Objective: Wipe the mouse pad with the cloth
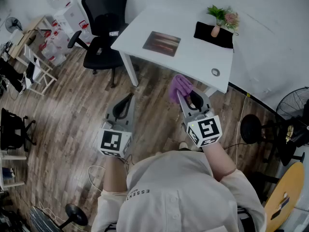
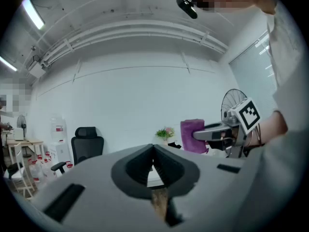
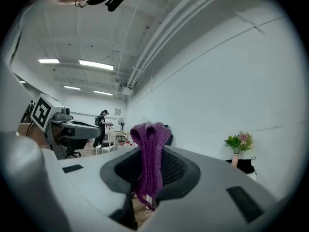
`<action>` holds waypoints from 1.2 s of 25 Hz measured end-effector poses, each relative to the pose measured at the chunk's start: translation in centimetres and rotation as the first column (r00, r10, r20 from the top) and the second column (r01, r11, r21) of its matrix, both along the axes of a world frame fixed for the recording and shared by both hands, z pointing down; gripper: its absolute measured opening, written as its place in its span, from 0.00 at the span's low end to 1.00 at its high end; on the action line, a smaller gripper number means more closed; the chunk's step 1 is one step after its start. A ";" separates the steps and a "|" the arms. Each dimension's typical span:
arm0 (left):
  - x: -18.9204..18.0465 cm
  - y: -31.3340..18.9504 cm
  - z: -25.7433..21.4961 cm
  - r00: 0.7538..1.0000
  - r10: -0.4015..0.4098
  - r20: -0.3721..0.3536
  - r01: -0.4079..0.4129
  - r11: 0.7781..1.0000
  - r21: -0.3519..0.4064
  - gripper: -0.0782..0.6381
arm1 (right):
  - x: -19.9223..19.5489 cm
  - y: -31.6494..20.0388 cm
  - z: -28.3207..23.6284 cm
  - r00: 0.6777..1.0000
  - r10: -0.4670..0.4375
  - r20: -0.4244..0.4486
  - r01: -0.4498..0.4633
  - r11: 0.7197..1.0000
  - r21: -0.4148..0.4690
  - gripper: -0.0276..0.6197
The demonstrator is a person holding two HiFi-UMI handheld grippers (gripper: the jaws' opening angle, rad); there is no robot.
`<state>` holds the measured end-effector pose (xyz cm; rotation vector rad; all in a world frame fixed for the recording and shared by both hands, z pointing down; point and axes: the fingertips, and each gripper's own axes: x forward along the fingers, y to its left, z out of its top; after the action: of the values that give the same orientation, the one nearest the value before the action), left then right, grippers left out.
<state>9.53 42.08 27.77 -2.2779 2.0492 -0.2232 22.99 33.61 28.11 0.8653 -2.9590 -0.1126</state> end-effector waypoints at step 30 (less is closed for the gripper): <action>-6.1 -8.5 3.0 0.998 -0.030 -0.057 0.027 0.998 -0.055 0.11 | -7.2 -9.6 3.3 0.999 -0.039 -0.001 0.039 0.995 -0.092 0.19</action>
<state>3.46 33.56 30.80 -2.3134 2.1306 -0.2197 15.82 23.99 31.40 0.7957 -2.9522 0.0206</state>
